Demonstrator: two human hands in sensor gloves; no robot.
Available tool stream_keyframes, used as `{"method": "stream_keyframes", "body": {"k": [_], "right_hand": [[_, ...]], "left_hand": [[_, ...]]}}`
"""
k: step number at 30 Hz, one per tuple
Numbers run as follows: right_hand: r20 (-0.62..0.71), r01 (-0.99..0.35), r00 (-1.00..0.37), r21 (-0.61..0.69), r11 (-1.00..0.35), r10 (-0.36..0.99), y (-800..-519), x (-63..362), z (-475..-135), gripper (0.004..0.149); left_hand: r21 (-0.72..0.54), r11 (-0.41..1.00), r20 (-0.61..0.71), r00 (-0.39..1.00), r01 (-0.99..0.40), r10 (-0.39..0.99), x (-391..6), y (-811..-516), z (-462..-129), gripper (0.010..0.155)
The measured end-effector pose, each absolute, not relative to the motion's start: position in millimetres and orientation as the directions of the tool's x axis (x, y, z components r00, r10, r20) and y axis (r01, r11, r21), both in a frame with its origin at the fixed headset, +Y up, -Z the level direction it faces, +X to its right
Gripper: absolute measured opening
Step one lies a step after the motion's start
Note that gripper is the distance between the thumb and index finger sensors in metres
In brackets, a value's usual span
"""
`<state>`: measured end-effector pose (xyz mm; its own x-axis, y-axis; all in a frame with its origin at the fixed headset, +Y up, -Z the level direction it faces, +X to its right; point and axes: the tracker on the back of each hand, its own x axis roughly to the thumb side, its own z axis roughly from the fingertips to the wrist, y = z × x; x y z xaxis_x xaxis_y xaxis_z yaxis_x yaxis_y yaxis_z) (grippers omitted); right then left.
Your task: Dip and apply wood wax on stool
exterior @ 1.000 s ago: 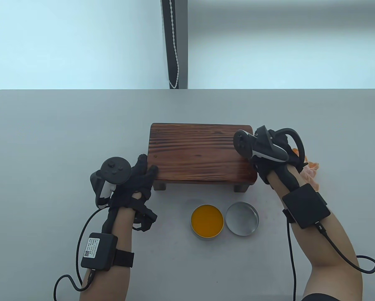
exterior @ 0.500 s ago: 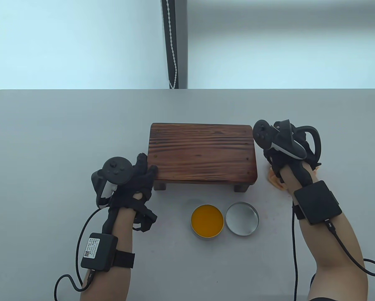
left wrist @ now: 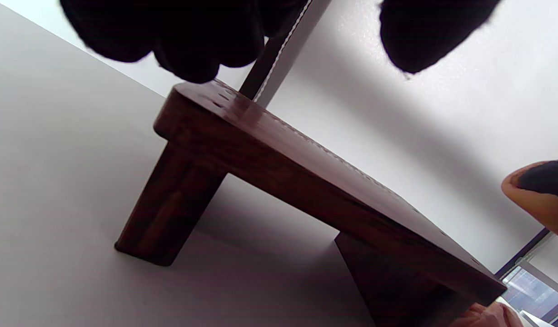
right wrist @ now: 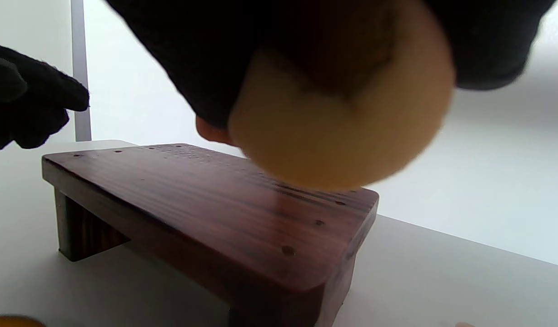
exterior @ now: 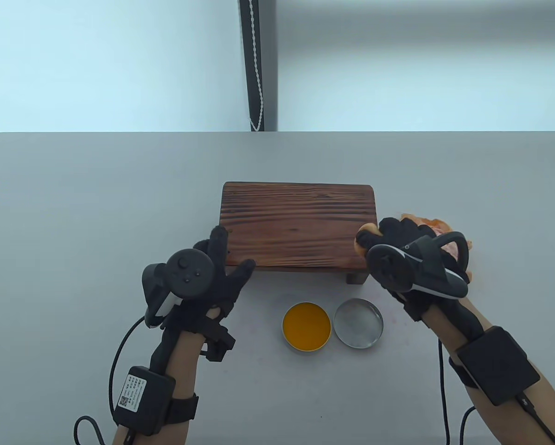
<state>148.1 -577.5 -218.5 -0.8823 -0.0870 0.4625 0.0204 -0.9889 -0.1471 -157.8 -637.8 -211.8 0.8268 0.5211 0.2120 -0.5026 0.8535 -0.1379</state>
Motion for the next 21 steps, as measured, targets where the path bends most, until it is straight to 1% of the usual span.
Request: {"method": "stream_keyframes", "body": {"k": [2,4,9,10,11,14,15,18,21], "right_hand": [[0.519,0.021,-0.851,-0.115,-0.993,-0.078,-586.2,141.7,-209.1,0.040],[0.538,0.017,-0.841,-0.080,-0.997,-0.057,-598.0,136.5,-200.7,0.040],[0.591,-0.007,-0.806,-0.017,-1.000,-0.004,-628.1,119.8,-183.4,0.040],[0.597,-0.007,-0.802,-0.005,-1.000,0.003,-633.7,115.5,-181.8,0.040],[0.603,-0.009,-0.798,-0.003,-1.000,0.005,-636.8,112.5,-180.5,0.040],[0.615,-0.006,-0.789,0.000,-1.000,0.005,-651.3,99.5,-176.0,0.040],[0.617,-0.003,-0.787,0.003,-1.000,0.004,-654.5,97.3,-175.1,0.040],[0.635,-0.007,-0.773,0.025,-1.000,0.022,-666.5,89.3,-171.7,0.041],[0.652,-0.016,-0.756,0.054,-0.998,0.047,-676.2,82.8,-168.8,0.040]], "left_hand": [[-0.156,0.883,0.279,0.838,-0.443,0.469,-148.1,-642.2,-200.5,0.095],[-0.193,0.903,0.361,0.828,-0.384,0.429,-137.9,-650.7,-191.3,0.097],[-0.331,0.905,0.497,0.766,-0.269,0.409,-113.6,-677.3,-183.2,0.105],[-0.394,0.897,0.510,0.764,-0.203,0.396,-106.3,-685.7,-183.9,0.112],[-0.420,0.890,0.514,0.762,-0.177,0.395,-102.1,-690.6,-183.7,0.116],[-0.462,0.882,0.555,0.745,-0.093,0.370,-84.9,-708.0,-185.0,0.124],[-0.464,0.882,0.557,0.746,-0.085,0.364,-82.1,-711.1,-185.1,0.125],[-0.460,0.887,0.576,0.748,-0.038,0.330,-75.7,-721.4,-185.8,0.125],[-0.472,0.881,0.581,0.738,-0.036,0.342,-70.8,-732.6,-187.2,0.120]]}}
